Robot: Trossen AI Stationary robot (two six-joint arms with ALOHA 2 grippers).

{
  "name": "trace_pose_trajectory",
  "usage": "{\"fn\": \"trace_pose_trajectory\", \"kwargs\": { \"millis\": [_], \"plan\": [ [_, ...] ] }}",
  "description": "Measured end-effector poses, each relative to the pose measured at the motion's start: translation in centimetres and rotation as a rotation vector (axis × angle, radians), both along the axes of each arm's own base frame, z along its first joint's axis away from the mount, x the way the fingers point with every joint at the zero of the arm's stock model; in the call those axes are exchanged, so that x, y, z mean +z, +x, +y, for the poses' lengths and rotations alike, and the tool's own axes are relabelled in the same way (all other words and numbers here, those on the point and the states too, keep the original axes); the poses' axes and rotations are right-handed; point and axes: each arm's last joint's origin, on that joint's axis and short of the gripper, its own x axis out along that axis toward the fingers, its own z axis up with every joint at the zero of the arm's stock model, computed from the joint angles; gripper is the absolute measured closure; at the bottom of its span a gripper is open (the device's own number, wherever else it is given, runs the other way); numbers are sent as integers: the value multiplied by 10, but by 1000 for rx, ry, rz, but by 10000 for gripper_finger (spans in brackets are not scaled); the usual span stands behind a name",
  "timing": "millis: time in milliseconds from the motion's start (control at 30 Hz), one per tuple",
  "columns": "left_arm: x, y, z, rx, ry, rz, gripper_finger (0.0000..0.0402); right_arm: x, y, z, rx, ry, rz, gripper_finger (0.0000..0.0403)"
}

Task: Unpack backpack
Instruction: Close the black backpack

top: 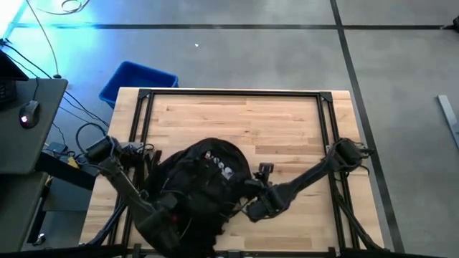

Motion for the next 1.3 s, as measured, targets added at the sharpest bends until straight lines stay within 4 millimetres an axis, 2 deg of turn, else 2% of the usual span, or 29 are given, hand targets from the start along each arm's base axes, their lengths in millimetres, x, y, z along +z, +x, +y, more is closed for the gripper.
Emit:
{"fn": "trace_pose_trajectory", "kwargs": {
  "millis": [100, 200, 333, 400, 467, 567, 767, 867, 1000, 1133, 1233, 1300],
  "plan": [
    [1, -6, -2, 15, 38, -5, 401, 15, -14, 8, 4, -23, -51, 291],
    [7, -10, 1, 25, 93, 20, 401, 28, -22, 22, 87, 38, -70, 291],
    [12, -9, 1, 26, 108, -35, 401, 25, -14, 51, 348, 243, -47, 291],
    [14, -9, 3, 21, 117, -63, 401, 17, -6, 57, 482, 325, -75, 291],
    [14, -8, 4, 22, 136, -86, 401, 5, 2, 51, 531, 338, -128, 291],
    [9, -8, 7, 20, 183, -107, 401, -16, 14, 25, 511, 314, -192, 291],
    [-20, -13, 26, -25, 308, -42, 402, -43, 32, -32, 343, 321, -370, 291],
    [-33, -17, 37, -32, 360, 15, 401, -53, 32, -48, 279, 339, -410, 291],
    [-40, -21, 39, -17, 350, 68, 401, -57, 28, -48, 272, 384, -406, 291],
    [-38, -28, 29, -20, 304, 66, 401, -55, 24, -35, 309, 390, -396, 291],
    [-28, -33, 17, -13, 284, 41, 401, -47, 19, -26, 272, 272, -414, 291],
    [-18, -35, 8, -15, 260, -5, 402, -33, 17, -18, 295, 237, -413, 291]
  ]
}}
